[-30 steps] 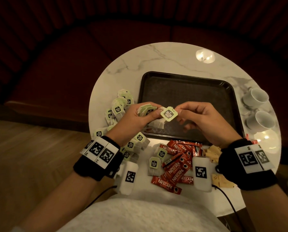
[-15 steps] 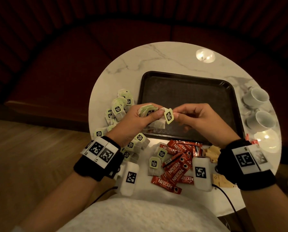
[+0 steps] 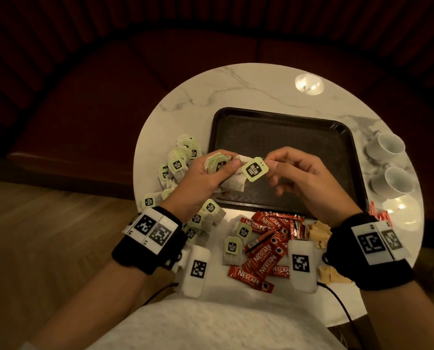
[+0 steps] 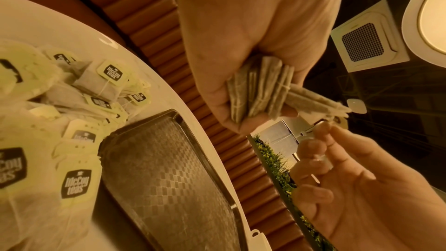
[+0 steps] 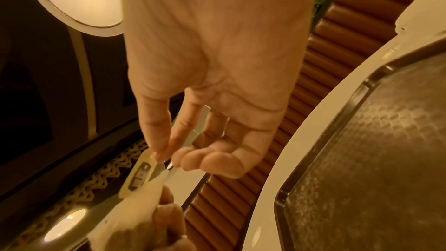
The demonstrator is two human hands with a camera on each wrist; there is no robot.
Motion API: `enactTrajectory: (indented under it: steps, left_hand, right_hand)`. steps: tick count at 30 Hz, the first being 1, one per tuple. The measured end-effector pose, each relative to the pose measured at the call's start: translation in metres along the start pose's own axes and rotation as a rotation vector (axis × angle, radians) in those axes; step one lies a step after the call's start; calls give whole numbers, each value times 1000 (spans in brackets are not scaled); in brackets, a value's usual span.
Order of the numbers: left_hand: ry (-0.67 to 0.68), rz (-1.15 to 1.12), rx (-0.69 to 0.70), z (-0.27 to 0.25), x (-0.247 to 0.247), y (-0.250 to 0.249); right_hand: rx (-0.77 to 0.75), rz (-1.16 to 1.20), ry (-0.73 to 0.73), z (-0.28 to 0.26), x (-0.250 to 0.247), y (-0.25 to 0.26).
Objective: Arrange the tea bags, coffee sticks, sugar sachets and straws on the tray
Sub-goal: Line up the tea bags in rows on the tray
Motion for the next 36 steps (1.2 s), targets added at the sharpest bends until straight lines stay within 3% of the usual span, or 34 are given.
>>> enactTrajectory:
  steps: [4,16,21,29,36]
  left_hand:
    - [14,-5,-7,-1,3,0]
    - [33,-43,17,-3,5,-3]
    - [140,91,58,-4,13,-6]
    - [195,255,130,-4,16,-12]
    - [104,221,122,-1,11,-9]
  right_hand:
    - [0,85,7,-1,5,1]
    - [-46,-162,-14,1,-1,6]
    - [-52,-156,-4,1,2,7]
    - [-75,-209,21,1,3,12]
    - [-22,-207,18,3,-1,10]
Point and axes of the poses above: each hand's wrist, its own z-axis towards the middle knuckle, its own x-axis out of the palm, y = z × x, the point moved 8 cm from there along z, towards the middle knuckle, and after that the axes turned 5 degrees about -x, right-handed, at the moved point
